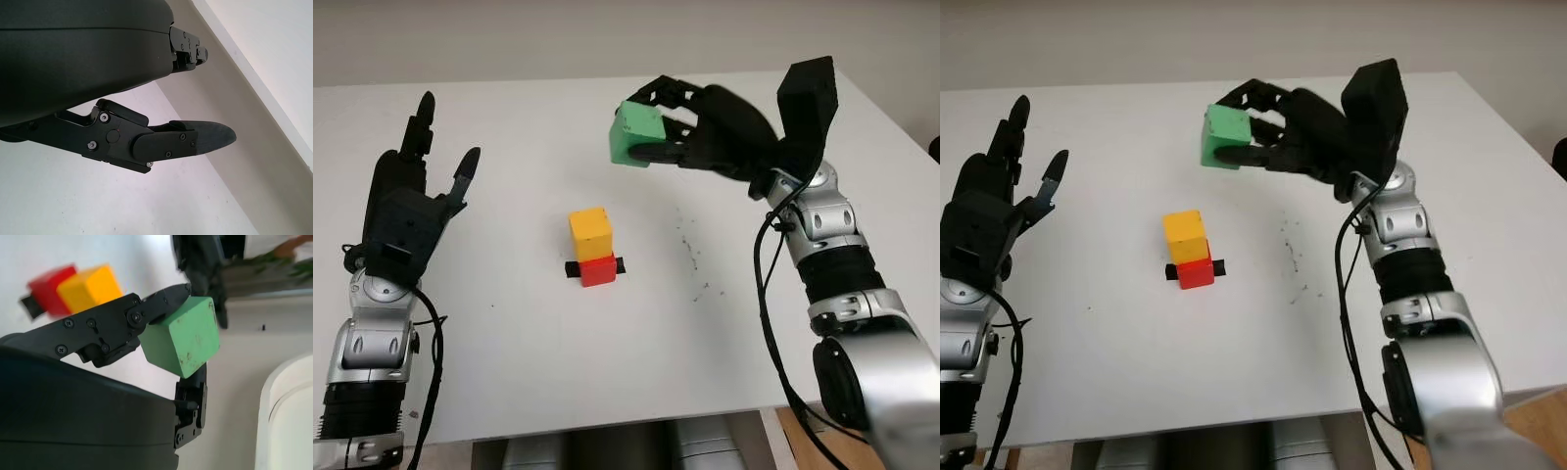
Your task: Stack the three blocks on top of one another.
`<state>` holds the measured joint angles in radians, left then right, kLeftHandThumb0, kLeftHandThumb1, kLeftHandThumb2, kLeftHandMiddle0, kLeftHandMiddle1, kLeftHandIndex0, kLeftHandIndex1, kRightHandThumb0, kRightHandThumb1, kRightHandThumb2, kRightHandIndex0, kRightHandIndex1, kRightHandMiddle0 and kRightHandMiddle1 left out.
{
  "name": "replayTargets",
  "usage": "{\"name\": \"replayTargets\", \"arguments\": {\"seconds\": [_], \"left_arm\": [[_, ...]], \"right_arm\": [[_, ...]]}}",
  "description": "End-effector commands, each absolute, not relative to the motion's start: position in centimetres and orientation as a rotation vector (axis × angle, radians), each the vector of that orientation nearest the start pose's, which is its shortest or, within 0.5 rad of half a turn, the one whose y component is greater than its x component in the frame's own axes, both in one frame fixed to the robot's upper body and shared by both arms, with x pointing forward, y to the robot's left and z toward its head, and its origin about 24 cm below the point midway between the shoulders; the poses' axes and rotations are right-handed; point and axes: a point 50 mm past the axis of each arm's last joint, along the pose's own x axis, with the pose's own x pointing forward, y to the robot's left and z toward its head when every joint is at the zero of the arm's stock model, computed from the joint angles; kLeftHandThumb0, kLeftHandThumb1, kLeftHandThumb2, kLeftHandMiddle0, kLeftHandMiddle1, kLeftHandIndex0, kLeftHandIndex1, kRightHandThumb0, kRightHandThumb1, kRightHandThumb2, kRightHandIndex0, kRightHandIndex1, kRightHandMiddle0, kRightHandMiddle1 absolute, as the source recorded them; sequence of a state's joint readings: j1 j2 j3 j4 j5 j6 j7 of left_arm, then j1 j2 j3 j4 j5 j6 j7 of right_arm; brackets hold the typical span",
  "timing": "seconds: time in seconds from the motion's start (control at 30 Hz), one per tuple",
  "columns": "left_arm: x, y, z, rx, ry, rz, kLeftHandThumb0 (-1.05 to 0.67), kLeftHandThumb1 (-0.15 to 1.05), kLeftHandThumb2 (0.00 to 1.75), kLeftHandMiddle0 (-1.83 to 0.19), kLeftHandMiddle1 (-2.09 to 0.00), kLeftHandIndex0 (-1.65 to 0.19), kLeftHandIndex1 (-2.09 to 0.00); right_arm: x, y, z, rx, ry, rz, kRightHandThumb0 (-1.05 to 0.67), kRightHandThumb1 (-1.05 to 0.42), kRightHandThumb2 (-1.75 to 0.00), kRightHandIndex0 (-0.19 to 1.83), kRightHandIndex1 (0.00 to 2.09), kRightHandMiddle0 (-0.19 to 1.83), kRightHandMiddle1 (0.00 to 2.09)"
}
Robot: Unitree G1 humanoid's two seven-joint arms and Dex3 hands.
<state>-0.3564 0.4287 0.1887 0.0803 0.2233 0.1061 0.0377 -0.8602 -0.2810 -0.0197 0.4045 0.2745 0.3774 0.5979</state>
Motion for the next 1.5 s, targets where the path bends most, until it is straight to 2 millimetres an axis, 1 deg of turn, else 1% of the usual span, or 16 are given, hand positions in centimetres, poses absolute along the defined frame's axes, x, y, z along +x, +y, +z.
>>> {"name": "replayTargets", "arguments": {"seconds": [0.0, 0.13, 0.27, 0.37, 0.47, 0.63, 0.87, 1.03, 1.47], "left_arm": [[30.8, 25.7, 15.7, 0.59, -0.229, 0.284, -0.64, 1.05, 0.48, 0.03, -0.05, -0.04, -0.05], [30.8, 25.7, 15.6, 0.585, -0.226, 0.285, -0.65, 1.05, 0.48, 0.03, -0.05, -0.04, -0.06], [30.7, 25.7, 15.6, 0.593, -0.228, 0.287, -0.65, 1.05, 0.49, 0.03, -0.05, -0.04, -0.06], [30.7, 25.7, 15.6, 0.588, -0.225, 0.289, -0.65, 1.05, 0.49, 0.03, -0.05, -0.04, -0.06], [30.7, 25.6, 15.6, 0.585, -0.225, 0.287, -0.64, 1.05, 0.49, 0.03, -0.05, -0.04, -0.06], [30.8, 25.5, 15.5, 0.585, -0.223, 0.286, -0.65, 1.05, 0.49, 0.03, -0.05, -0.04, -0.05], [30.8, 25.4, 15.4, 0.587, -0.224, 0.288, -0.66, 1.05, 0.49, 0.03, -0.05, -0.05, -0.06], [30.7, 25.5, 15.4, 0.591, -0.221, 0.3, -0.66, 1.05, 0.49, 0.03, -0.05, -0.05, -0.06], [30.5, 25.6, 15.4, 0.588, -0.226, 0.299, -0.65, 1.05, 0.5, 0.04, -0.05, -0.04, -0.05]], "right_arm": [[36.9, -12.6, 19.9, -0.007, -0.068, 0.724, -0.44, -1.03, -0.06, 0.16, 0.02, 0.13, 1.83], [36.0, -11.8, 19.2, -0.009, -0.033, 0.739, -0.46, -1.01, -0.05, 0.2, 0.05, 0.18, 1.8], [35.7, -11.1, 18.9, -0.029, -0.021, 0.77, -0.47, -0.99, -0.05, 0.23, 0.06, 0.24, 1.77], [35.4, -10.5, 18.9, -0.072, -0.016, 0.785, -0.47, -0.97, -0.05, 0.24, 0.07, 0.3, 1.72], [35.3, -10.1, 19.1, -0.133, -0.03, 0.789, -0.46, -0.97, -0.05, 0.21, 0.05, 0.3, 1.71], [35.5, -9.6, 19.4, -0.226, -0.053, 0.788, -0.45, -0.94, -0.05, 0.22, 0.06, 0.35, 1.67], [35.9, -9.0, 19.5, -0.251, -0.07, 0.801, -0.44, -0.93, -0.05, 0.25, 0.07, 0.35, 1.65], [36.0, -9.0, 19.3, -0.257, -0.087, 0.807, -0.43, -0.93, -0.05, 0.28, 0.08, 0.34, 1.67], [36.5, -9.5, 18.6, -0.283, -0.019, 0.78, -0.46, -0.93, -0.05, 0.23, 0.06, 0.36, 1.64]]}}
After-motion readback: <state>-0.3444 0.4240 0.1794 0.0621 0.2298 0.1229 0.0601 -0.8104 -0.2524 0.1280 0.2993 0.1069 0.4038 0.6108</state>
